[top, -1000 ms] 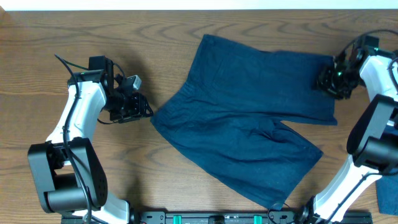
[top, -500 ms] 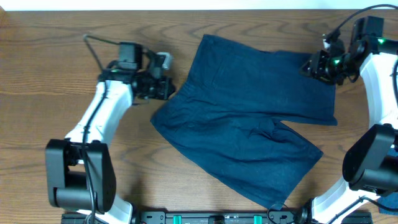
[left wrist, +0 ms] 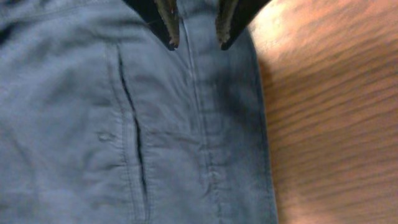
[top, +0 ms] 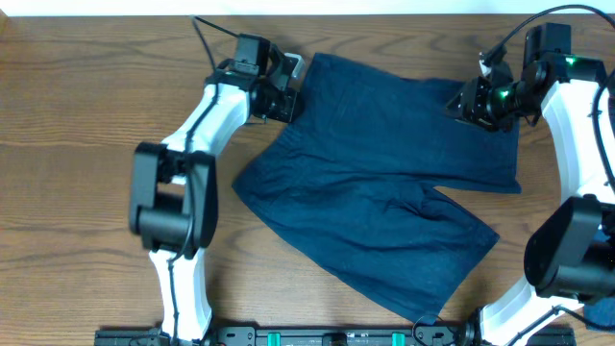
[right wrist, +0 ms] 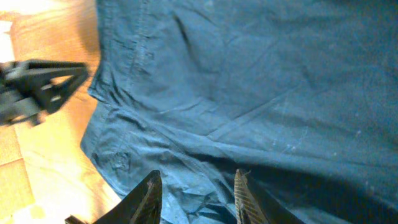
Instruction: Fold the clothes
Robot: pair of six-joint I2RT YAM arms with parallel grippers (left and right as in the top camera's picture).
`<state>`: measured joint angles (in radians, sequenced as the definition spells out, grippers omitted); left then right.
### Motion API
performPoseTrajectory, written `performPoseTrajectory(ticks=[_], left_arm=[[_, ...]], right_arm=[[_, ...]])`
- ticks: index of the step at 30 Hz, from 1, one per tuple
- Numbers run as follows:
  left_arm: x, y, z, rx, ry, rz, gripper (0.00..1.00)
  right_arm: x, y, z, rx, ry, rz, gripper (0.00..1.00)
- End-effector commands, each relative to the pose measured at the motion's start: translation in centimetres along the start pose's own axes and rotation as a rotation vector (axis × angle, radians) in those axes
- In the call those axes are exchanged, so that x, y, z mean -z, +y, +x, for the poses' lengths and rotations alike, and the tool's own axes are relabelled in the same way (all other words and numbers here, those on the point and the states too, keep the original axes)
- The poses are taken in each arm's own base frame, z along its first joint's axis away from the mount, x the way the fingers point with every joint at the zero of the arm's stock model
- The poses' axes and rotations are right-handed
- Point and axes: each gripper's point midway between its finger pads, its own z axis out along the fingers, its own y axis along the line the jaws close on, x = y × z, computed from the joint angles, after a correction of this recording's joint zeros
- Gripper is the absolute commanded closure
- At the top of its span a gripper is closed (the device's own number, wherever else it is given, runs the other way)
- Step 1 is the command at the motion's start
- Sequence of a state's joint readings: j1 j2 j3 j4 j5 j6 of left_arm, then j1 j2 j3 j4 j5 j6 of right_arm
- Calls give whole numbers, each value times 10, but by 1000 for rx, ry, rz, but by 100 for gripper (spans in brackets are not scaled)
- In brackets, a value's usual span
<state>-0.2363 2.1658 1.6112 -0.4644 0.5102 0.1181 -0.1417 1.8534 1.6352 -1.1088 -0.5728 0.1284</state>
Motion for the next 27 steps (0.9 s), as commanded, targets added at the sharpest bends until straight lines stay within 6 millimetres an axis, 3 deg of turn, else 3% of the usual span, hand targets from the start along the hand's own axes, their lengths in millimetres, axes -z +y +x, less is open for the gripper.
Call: performPoseTrajectory(ticks=[1,5,9,11,15,19,22,27], left_arm=[[-6,-4,-17,-54,-23,1,75],[-25,15,1,-40,33,-57,75],[-31,57,26,-12,124,-250,80],[-25,78,36,5,164,-349,85],[6,129,52,88,216,-557,88],[37,163,67,242,222,-595,91],[42,146,58,237,179,-383,90],[53,71,15,114,39,-34,83]], right_arm=[[27,25,1,35,-62,-40,62],[40,33,1,58,-99,-41,62],[48,38,2,72,-119,-43,62],[49,38,3,73,-121,-44,62],[49,36,3,71,-122,-27,62],[49,30,2,68,-127,7,61],[49,21,1,63,-132,57,61],[50,10,-1,59,-144,121,59]])
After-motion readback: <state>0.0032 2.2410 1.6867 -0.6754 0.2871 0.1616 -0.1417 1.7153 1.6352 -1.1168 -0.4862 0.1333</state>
